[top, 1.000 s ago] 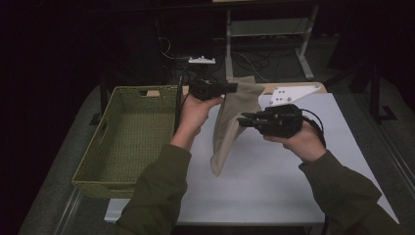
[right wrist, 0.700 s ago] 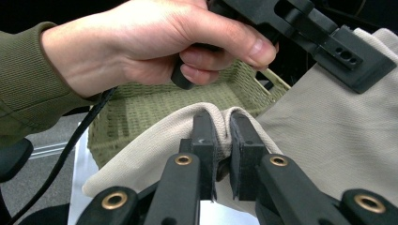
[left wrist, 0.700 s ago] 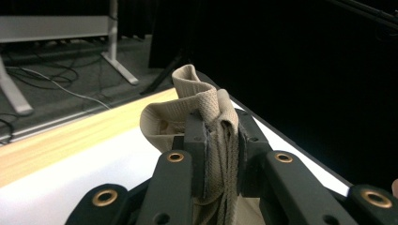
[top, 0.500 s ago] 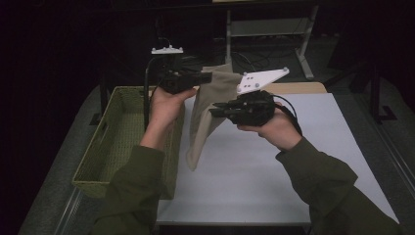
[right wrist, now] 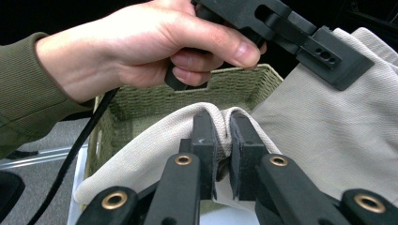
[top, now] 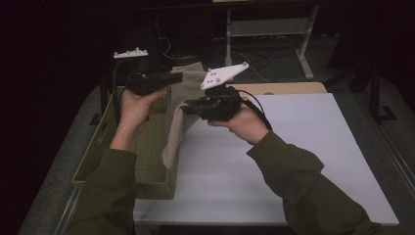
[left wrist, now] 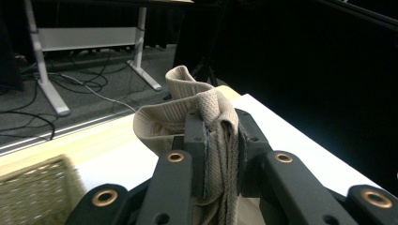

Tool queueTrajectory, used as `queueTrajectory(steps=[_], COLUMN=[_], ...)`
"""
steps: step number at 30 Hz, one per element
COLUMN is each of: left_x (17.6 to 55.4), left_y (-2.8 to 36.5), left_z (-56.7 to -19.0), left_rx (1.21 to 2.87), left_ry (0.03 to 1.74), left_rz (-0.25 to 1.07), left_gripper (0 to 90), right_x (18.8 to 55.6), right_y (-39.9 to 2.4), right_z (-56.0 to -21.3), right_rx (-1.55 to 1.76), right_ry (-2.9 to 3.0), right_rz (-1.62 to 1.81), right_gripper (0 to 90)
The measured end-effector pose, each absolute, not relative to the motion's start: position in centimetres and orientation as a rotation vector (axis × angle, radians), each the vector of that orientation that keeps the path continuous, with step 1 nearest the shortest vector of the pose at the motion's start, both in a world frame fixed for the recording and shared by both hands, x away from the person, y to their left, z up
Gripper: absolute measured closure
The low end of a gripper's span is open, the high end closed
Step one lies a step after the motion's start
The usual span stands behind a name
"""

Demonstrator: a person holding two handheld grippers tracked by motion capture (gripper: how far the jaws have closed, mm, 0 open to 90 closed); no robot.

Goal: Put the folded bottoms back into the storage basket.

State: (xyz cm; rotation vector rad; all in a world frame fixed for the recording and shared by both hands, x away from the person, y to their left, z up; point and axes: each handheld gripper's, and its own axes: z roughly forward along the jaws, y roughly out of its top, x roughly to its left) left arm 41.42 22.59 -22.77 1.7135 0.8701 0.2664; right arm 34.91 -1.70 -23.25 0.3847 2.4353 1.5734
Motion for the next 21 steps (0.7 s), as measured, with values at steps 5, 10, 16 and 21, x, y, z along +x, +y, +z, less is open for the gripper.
queueTrajectory(steps=[5, 10, 16, 21], left_x=[41.4, 41.3, 41.1, 41.1], left_y=[24.7, 26.7, 29.4, 31.5], left_z=[-22.7, -23.0, -23.4, -24.0], left_rx=[1.706, 1.707, 1.695, 1.694], left_ry=[0.871, 0.879, 0.894, 0.909], left_rz=[0.282, 0.302, 0.322, 0.331], left_gripper=[77.7, 77.7, 77.7, 77.7], right_x=[35.2, 35.2, 35.1, 35.1], right_y=[0.7, 3.0, 5.9, 8.4], right_z=[-23.0, -23.1, -23.3, -23.9], right_rx=[0.361, 0.344, 0.324, 0.301], right_ry=[2.444, 2.458, 2.472, 2.497], right_rz=[1.572, 1.575, 1.575, 1.558], right_gripper=[81.8, 81.8, 81.8, 81.8])
